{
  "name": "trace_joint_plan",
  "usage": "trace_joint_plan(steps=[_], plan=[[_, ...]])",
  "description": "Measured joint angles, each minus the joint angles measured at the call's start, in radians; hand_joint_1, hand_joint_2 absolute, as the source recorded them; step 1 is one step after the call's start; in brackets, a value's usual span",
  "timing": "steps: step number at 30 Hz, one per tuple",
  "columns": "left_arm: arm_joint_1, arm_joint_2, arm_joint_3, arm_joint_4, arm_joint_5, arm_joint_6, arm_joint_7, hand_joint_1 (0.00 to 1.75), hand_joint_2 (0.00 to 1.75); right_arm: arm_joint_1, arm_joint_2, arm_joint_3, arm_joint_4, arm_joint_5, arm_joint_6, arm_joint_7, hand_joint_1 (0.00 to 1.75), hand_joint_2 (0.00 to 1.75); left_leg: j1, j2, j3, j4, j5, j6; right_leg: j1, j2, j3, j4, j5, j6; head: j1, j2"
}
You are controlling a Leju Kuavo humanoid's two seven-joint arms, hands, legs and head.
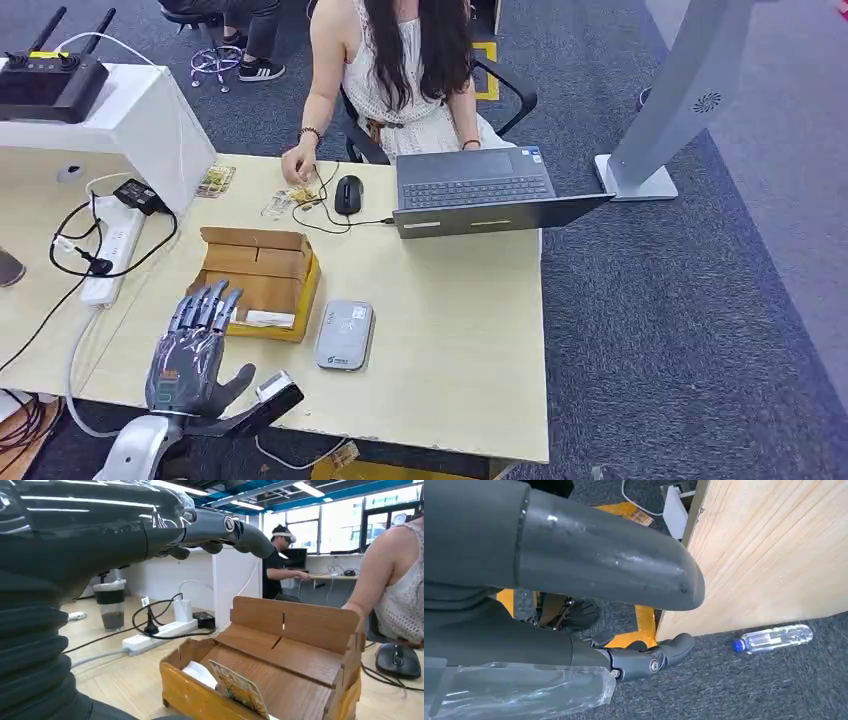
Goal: Pass the card to the sensor for recognition and then transmit it.
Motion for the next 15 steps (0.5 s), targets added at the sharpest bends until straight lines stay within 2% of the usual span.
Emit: trace_joint_plan(steps=[4, 15], plan=[[-0.021, -0.009, 0.018, 0.026, -0.008, -0.016, 0.004, 0.00, 1.75, -0.003, 0.000, 0.000, 0.000, 0.016, 0.000, 0.011, 0.00, 0.00, 0.000, 0.000, 0.000, 0.000, 0.000, 0.000, 0.000, 0.000, 0.000, 0.000, 0.000, 0.000, 0.000, 0.000], [-0.180, -0.056, 0.052, 0.208, -0.076, -0.045, 0.035, 0.00, 1.75, -0.028, 0.002, 0.000, 0.002, 0.061, -0.003, 0.036, 0.00, 0.00, 0.000, -0.002, 0.000, 0.000, 0.002, 0.000, 0.000, -0.002, 0.000, 0.000, 0.001, 0.000, 0.000, 0.000]])
